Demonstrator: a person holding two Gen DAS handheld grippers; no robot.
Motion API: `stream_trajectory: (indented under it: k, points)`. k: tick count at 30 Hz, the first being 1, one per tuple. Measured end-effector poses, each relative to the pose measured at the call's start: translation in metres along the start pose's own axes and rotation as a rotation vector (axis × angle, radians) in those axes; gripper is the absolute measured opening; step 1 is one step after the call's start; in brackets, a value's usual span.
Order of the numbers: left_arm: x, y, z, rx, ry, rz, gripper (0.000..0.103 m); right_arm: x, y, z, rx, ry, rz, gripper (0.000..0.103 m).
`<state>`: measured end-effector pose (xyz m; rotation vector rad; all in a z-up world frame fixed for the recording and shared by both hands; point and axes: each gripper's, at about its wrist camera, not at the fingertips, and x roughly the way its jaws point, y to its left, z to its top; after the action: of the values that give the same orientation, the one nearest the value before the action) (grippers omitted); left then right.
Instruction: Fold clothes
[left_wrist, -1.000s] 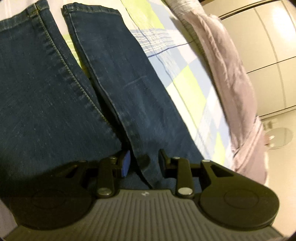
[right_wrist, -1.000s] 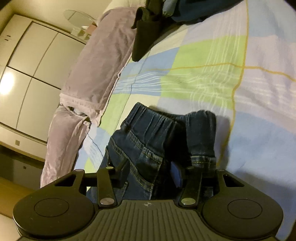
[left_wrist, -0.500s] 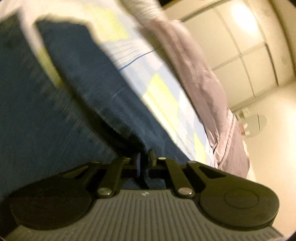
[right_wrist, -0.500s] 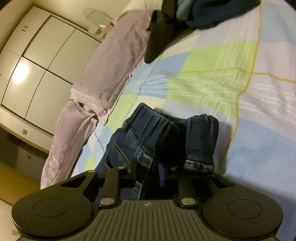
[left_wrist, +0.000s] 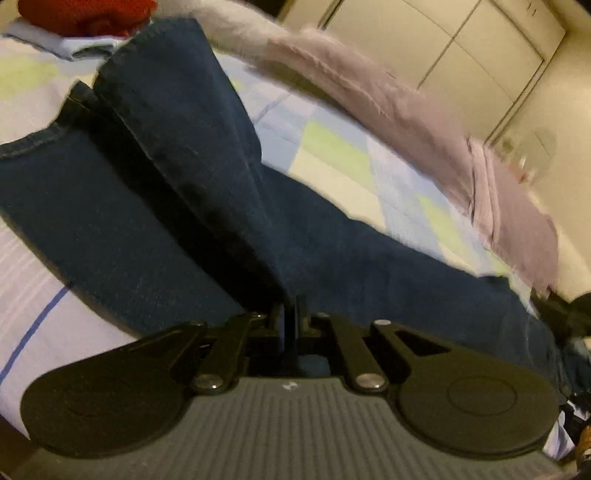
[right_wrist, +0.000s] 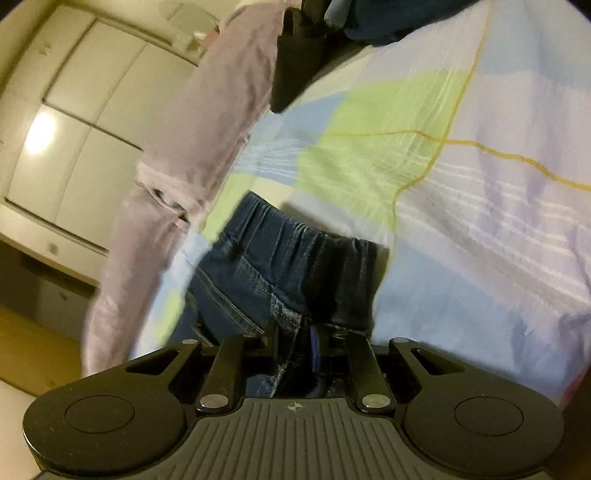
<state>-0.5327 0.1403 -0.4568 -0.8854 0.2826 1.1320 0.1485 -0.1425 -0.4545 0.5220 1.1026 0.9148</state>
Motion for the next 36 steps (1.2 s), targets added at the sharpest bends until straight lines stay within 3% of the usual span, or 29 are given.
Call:
stream_trajectory:
  k: [2,4,6,7,9,13,15,18,23,26,29,31,33,36]
  points:
    - [-0.016,-0.008,0.003,-0.017,-0.051,-0.01,0.003,-0.008,0.009,0.002,-0.04,-0.016,0.018,0.014]
    - [-0.044,-0.019,0.001,0.029,-0.142,-0.036,0.003,-0.02,0.019,0.005,-0.076,-0.041,0.059,0.014]
    - [-0.041,-0.019,-0.01,0.038,-0.119,0.003,0.003,-0.032,0.028,0.008,-0.112,-0.066,0.099,0.014]
    - [-0.038,-0.018,-0.016,0.039,-0.099,0.026,0.003,-0.031,0.024,0.008,-0.113,-0.068,0.067,0.014]
    - [-0.032,-0.013,-0.027,0.013,-0.065,0.052,0.003,-0.013,-0.001,0.004,-0.047,0.008,-0.001,0.014]
    - [-0.04,-0.005,-0.032,-0.05,-0.062,0.025,0.005,-0.008,-0.025,0.002,0.046,0.023,0.089,0.018]
    - [-0.04,0.001,-0.028,-0.108,-0.05,-0.004,0.006,-0.01,-0.018,0.004,0.006,0.016,0.081,0.024]
    - [-0.028,0.011,-0.017,-0.211,-0.035,-0.034,0.006,-0.007,-0.017,0.007,0.019,0.022,0.077,0.025]
    - [-0.036,-0.004,-0.007,-0.087,-0.096,-0.021,0.002,-0.016,-0.002,0.008,-0.024,-0.01,0.047,0.016]
    - [-0.052,-0.016,-0.005,-0.012,-0.155,-0.024,0.002,-0.032,0.012,0.009,-0.09,-0.057,0.094,0.016]
    - [-0.054,-0.02,-0.015,0.039,-0.14,0.001,0.002,-0.032,0.003,0.009,-0.074,-0.039,0.061,0.015]
    - [-0.047,-0.017,-0.024,0.039,-0.105,0.026,0.002,-0.025,-0.013,0.006,-0.035,-0.007,0.027,0.015]
    - [-0.046,-0.015,-0.028,0.023,-0.096,0.028,0.002,-0.021,-0.025,0.004,0.025,-0.017,0.058,0.015]
    - [-0.059,-0.024,-0.021,0.06,-0.165,-0.007,0.003,-0.031,-0.011,0.005,0.0,-0.055,0.075,0.015]
